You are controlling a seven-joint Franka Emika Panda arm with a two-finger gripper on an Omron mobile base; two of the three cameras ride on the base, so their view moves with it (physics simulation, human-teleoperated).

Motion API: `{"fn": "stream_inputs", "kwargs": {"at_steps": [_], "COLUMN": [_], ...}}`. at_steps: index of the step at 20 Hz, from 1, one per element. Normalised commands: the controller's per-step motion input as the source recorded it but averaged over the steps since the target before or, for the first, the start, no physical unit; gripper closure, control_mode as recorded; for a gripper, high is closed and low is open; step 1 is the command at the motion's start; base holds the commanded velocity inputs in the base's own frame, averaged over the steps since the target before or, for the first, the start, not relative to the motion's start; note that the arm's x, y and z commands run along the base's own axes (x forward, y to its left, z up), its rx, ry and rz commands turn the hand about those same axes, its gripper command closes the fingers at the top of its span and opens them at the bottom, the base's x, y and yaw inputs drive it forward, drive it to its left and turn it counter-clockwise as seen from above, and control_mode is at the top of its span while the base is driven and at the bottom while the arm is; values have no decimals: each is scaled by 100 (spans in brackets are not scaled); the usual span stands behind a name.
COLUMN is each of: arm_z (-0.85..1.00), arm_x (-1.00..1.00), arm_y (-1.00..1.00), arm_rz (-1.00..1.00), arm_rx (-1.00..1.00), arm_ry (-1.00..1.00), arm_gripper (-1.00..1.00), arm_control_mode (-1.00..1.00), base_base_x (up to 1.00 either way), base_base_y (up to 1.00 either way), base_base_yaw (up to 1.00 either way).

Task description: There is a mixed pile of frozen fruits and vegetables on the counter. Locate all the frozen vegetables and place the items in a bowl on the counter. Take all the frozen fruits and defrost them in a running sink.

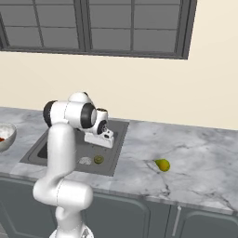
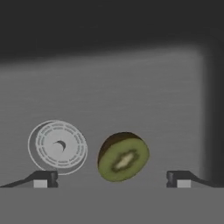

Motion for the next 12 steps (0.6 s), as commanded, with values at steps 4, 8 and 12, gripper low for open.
{"fn": "stream_inputs", "kwargs": {"at_steps": [4, 8, 12], "arm_z": [21, 72, 55], "arm_x": [1, 0, 0], "arm_y": [-44, -30, -51], "arm_rz": [-1, 0, 0], "arm_rx": [10, 0, 0], "arm_ry": [0, 0, 0], "arm_gripper": [-100, -100, -100], "arm_control_mode": [-100, -100, -100], "base_base_x": [0, 0, 0], "base_base_y": [0, 0, 0], "base_base_yaw": [0, 0, 0]}}
